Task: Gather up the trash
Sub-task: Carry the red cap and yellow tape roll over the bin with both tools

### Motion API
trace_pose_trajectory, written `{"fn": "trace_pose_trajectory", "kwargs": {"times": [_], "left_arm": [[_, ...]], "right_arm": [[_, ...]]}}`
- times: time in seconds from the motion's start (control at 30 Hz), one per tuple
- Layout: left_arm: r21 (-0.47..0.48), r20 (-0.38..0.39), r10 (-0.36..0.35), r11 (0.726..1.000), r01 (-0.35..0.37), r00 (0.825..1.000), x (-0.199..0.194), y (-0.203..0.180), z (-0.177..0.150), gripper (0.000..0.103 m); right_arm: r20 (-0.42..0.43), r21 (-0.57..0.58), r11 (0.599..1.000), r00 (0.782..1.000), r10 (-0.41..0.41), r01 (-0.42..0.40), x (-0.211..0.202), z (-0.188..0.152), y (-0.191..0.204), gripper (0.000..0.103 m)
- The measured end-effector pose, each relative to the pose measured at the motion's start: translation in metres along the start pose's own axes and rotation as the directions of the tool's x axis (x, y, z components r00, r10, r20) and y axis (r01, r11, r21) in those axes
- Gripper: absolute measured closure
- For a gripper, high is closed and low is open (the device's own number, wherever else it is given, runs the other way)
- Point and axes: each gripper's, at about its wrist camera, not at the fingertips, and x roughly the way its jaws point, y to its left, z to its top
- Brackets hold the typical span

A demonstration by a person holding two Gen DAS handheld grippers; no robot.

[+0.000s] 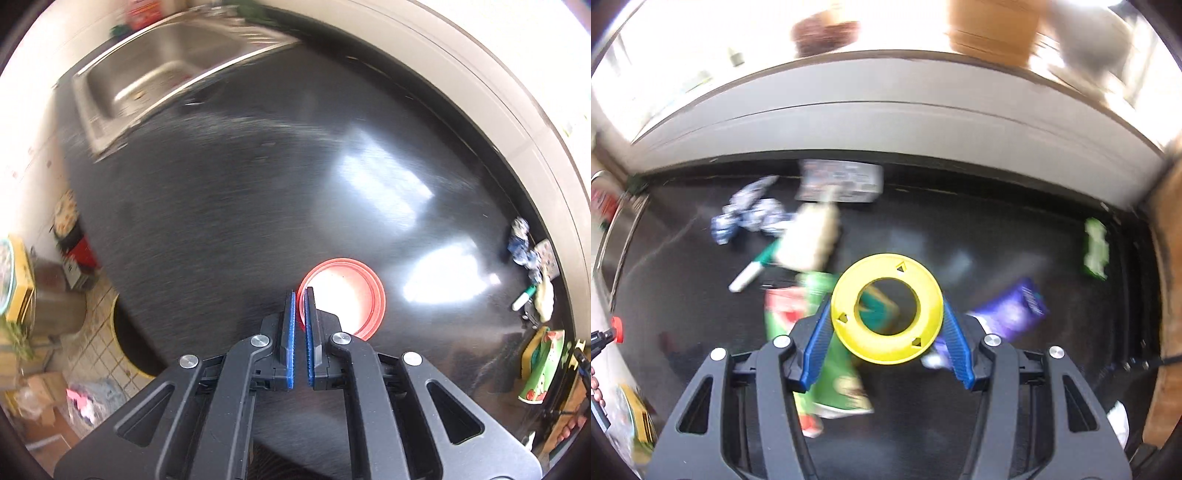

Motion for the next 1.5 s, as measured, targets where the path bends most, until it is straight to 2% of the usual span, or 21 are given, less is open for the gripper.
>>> {"fn": "trace_pose_trajectory", "kwargs": {"times": [0.17,0.3,0.5,0.63,0.77,0.87,0.97,1.03,1.27,1.4,1.47,1.5], "left_arm": [[-0.120,0.011,0.036,0.992,-0.035,0.999,-0.012,0.067,-0.015,0.099],[-0.207,0.005,0.067,0.976,-0.064,0.998,-0.020,0.121,-0.035,0.099],[-0.321,-0.029,0.117,0.940,-0.120,0.993,-0.026,0.197,-0.077,0.099],[-0.369,-0.049,0.132,0.919,-0.141,0.990,-0.029,0.231,-0.099,0.099],[-0.405,-0.057,0.138,0.902,-0.150,0.989,-0.029,0.261,-0.116,0.099],[-0.406,-0.066,0.140,0.901,-0.155,0.988,-0.026,0.274,-0.125,0.099],[-0.400,-0.083,0.144,0.901,-0.165,0.986,-0.023,0.282,-0.132,0.099],[-0.402,-0.093,0.146,0.899,-0.172,0.985,-0.021,0.286,-0.136,0.099],[-0.422,-0.127,0.120,0.892,-0.163,0.985,-0.003,0.299,-0.155,0.099],[-0.434,-0.147,0.093,0.889,-0.149,0.985,0.013,0.302,-0.164,0.099],[-0.439,-0.158,0.083,0.886,-0.146,0.984,0.022,0.303,-0.166,0.099],[-0.444,-0.164,0.074,0.885,-0.140,0.984,0.029,0.305,-0.167,0.099]], "right_arm": [[-0.022,-0.163,0.983,0.997,0.079,-0.082,0.012,0.011,0.094,0.048],[-0.076,-0.282,0.948,0.989,0.128,-0.144,0.029,0.004,0.169,0.048],[-0.159,-0.424,0.878,0.973,0.168,-0.221,0.055,-0.020,0.269,0.048],[-0.204,-0.490,0.827,0.959,0.198,-0.275,0.062,-0.040,0.336,0.048],[-0.246,-0.563,0.759,0.943,0.225,-0.328,0.063,-0.067,0.411,0.048],[-0.281,-0.627,0.685,0.927,0.247,-0.372,0.060,-0.095,0.476,0.048],[-0.320,-0.668,0.623,0.913,0.255,-0.408,0.057,-0.118,0.523,0.048],[-0.338,-0.713,0.563,0.908,0.246,-0.418,0.052,-0.141,0.556,0.048],[-0.387,-0.801,0.412,0.901,0.198,-0.434,0.052,-0.207,0.627,0.048],[-0.416,-0.817,0.369,0.896,0.154,-0.443,0.063,-0.238,0.646,0.048],[-0.393,-0.845,0.327,0.906,0.156,-0.423,0.063,-0.251,0.657,0.048],[-0.421,-0.837,0.321,0.896,0.141,-0.443,0.067,-0.257,0.660,0.048]]}}
